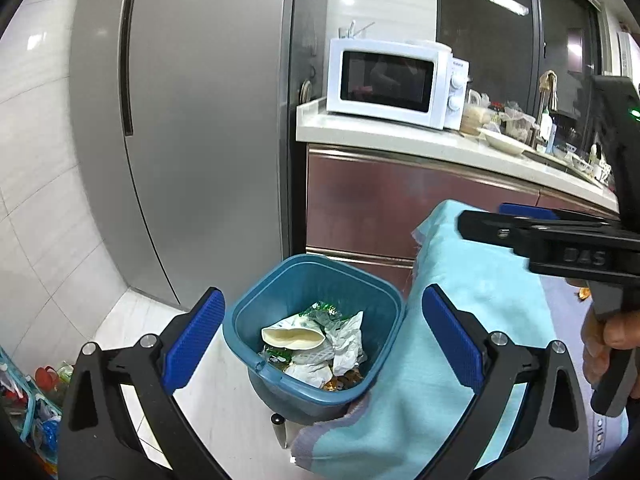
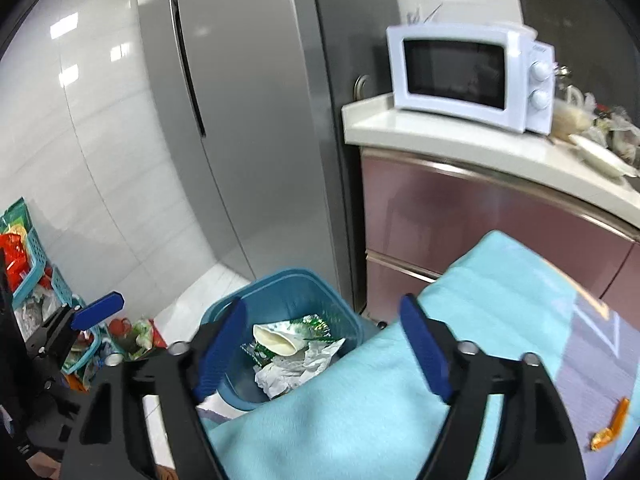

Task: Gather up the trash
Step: 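Move both open tools back over the table toward the orange peels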

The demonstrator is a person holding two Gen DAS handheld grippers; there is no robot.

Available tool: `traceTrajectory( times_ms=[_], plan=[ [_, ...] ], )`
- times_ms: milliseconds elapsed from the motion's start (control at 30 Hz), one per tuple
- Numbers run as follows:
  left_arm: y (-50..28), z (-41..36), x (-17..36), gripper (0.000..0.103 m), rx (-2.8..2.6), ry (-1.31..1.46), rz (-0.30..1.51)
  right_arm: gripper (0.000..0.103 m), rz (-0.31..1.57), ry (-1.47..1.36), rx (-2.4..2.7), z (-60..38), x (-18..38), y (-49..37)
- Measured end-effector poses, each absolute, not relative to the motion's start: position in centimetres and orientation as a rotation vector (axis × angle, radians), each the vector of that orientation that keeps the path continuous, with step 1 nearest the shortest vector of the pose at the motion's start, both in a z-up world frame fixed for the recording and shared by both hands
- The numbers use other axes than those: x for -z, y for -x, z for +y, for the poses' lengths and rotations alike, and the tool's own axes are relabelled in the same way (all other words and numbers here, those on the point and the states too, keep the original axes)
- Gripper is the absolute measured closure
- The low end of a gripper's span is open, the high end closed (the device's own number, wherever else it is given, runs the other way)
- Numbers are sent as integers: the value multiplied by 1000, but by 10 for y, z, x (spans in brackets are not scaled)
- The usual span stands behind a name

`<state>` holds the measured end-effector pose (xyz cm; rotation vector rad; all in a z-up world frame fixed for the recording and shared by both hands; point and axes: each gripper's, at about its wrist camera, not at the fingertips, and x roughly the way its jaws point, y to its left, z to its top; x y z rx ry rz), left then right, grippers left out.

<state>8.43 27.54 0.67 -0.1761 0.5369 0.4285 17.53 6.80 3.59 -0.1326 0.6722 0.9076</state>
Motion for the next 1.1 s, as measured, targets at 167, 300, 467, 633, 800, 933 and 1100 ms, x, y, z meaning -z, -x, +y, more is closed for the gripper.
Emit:
traceTrajectory(
  times_ms=[167,300,467,633,800,933,1100],
  plan=[
    [-67,260,-21,6,-431,186,504,12,612,99,-870,34,-51,-160],
    [-56,241,-36,6,-423,170,461,8,566,67,-837,3,-61,-148],
    [-45,207,-53,6,-380,144,404,7,519,41,-786,-31,-68,-137],
    [-47,170,-54,6,-325,124,391,7,481,42,-698,-69,-68,-124],
    [-56,129,-44,6,-243,96,413,7,447,34,-600,-113,-65,-109],
    [-65,94,-34,6,-168,76,432,7,431,23,-515,-149,-59,-99],
    [-78,51,-25,6,-92,47,443,7,420,9,-403,-196,-49,-84]
  ],
)
